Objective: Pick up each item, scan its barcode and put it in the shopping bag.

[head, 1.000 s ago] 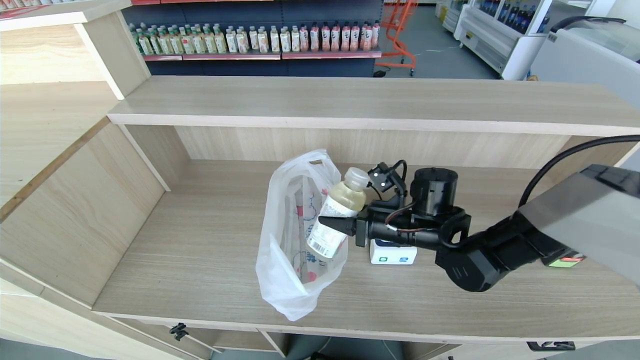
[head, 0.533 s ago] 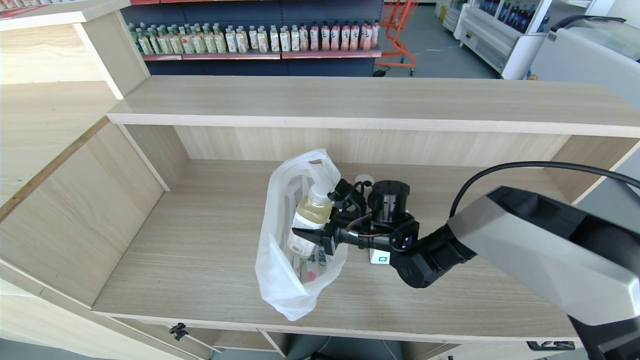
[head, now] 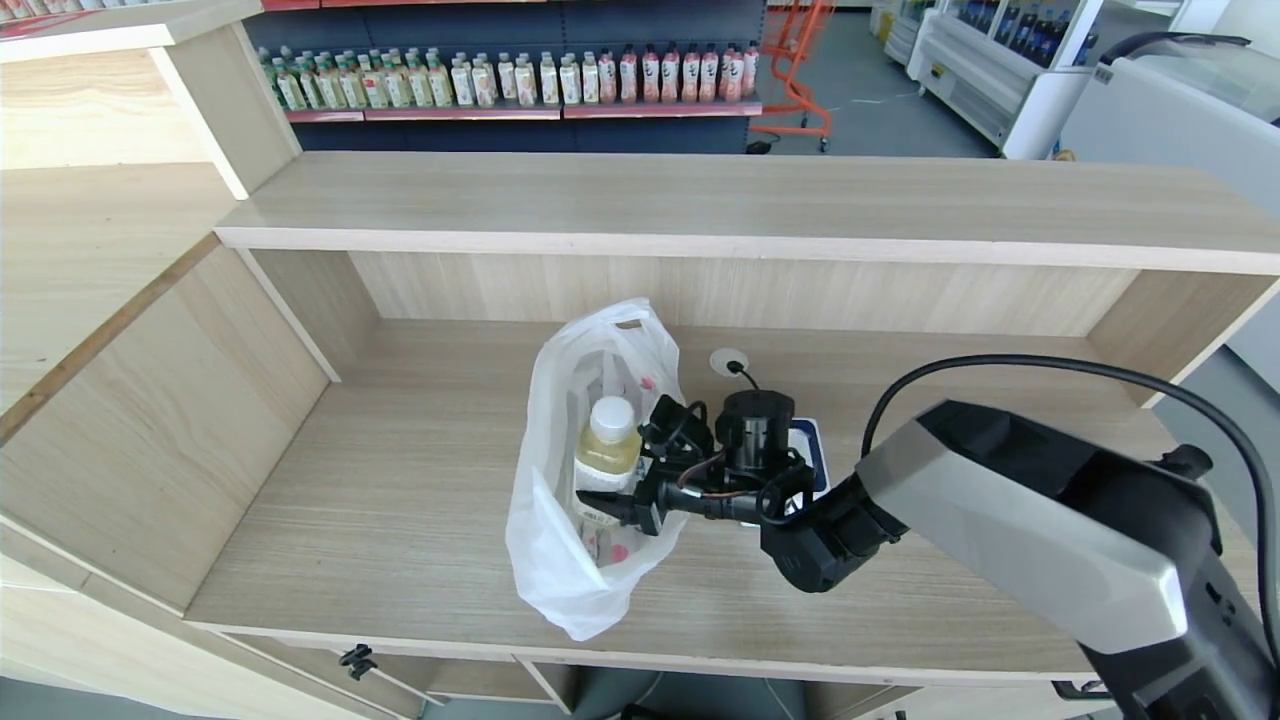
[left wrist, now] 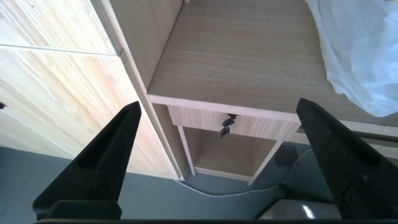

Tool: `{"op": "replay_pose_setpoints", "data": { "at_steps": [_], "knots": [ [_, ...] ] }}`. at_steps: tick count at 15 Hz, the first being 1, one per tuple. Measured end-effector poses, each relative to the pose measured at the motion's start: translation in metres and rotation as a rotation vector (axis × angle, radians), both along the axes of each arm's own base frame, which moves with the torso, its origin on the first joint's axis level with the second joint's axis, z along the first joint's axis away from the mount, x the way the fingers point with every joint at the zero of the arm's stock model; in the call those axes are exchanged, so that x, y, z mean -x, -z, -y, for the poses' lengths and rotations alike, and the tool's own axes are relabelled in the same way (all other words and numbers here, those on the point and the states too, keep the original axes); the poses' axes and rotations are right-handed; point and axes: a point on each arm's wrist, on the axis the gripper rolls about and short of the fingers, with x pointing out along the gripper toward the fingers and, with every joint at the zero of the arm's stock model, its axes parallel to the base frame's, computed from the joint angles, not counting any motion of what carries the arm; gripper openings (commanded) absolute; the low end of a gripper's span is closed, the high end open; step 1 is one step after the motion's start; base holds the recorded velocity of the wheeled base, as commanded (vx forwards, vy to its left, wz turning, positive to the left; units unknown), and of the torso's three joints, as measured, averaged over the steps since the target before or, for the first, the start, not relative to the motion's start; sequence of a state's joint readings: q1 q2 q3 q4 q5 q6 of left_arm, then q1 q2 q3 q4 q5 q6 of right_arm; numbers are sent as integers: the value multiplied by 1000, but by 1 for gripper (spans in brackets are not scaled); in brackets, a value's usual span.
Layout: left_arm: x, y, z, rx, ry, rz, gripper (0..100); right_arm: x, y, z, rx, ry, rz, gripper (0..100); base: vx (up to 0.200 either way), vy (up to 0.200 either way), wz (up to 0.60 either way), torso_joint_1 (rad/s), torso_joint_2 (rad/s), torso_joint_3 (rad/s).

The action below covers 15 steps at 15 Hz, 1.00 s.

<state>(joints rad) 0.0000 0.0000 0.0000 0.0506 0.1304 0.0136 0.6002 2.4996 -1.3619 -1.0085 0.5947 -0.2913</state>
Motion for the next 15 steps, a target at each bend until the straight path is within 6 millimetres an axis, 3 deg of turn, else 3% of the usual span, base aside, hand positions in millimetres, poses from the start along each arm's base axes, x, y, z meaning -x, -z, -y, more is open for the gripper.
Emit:
{"op": "replay_pose_setpoints", "data": {
  "at_steps": [3,8,12,15],
  "knots": [
    [0,0,0,0,0,0,100,3,-18,2,-83,17,-140,100,0,0,0,0,0,0],
    [0,0,0,0,0,0,100,35,-94,29,-262,51,-489,100,0,0,0,0,0,0],
    [0,0,0,0,0,0,100,85,-131,79,-254,107,-576,100,0,0,0,0,0,0],
    [0,0,0,0,0,0,100,128,-155,143,-179,215,-502,100,0,0,0,0,0,0]
  ]
}}
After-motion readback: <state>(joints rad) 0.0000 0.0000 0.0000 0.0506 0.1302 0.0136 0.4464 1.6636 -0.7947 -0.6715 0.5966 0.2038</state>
